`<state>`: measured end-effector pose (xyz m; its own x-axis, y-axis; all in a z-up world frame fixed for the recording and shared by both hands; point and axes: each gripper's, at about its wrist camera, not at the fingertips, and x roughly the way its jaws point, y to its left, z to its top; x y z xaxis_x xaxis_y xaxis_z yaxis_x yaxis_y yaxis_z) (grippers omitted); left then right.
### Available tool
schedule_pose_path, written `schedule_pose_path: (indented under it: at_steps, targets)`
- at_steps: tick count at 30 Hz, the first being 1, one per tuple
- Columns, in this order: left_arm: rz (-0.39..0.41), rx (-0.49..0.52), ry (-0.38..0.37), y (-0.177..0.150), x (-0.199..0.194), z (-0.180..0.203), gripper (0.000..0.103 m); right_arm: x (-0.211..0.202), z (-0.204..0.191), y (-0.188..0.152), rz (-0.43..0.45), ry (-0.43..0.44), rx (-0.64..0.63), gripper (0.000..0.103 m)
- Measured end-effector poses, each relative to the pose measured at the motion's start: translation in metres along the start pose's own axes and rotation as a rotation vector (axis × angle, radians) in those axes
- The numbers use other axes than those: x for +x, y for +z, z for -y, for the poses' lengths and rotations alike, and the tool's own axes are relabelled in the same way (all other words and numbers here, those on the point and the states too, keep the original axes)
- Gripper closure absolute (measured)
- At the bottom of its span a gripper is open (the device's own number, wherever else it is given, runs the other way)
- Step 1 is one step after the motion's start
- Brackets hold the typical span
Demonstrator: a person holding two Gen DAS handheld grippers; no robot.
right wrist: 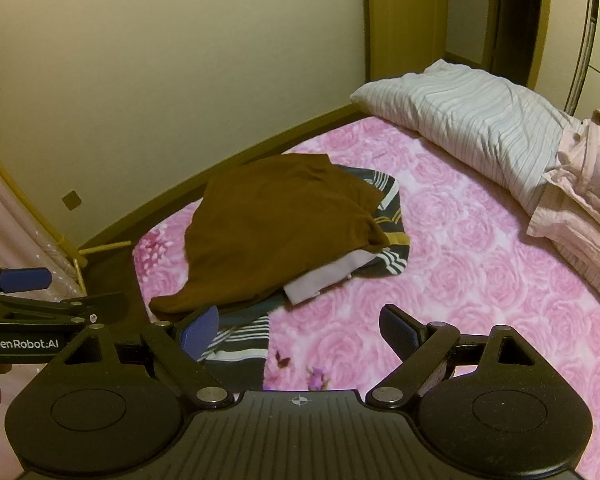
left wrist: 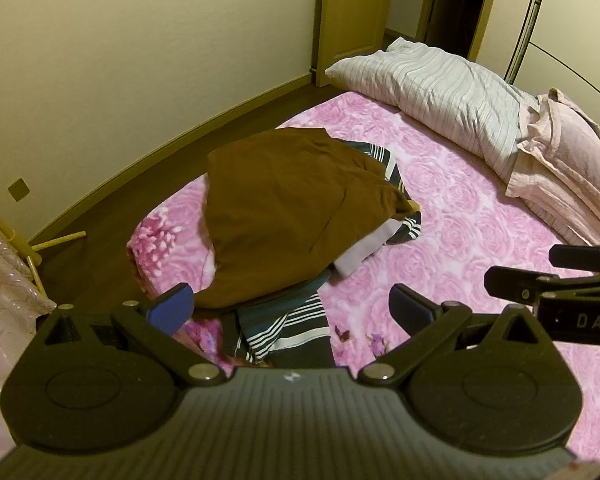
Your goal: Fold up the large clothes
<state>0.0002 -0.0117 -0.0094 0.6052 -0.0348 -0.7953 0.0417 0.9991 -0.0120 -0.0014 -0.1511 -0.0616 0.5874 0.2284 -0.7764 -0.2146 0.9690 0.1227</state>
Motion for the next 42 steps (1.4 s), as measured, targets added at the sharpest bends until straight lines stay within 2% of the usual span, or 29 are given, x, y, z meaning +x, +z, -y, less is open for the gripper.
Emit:
schedule_pose_path:
  at_steps: [42]
  targets:
    - [0.0, -0.001, -0.01, -0.0004, 0.0, -0.0051, 0.001, -0.0013, -0.0006, -0.001, 0.0, 0.001, 0.001, 0.018]
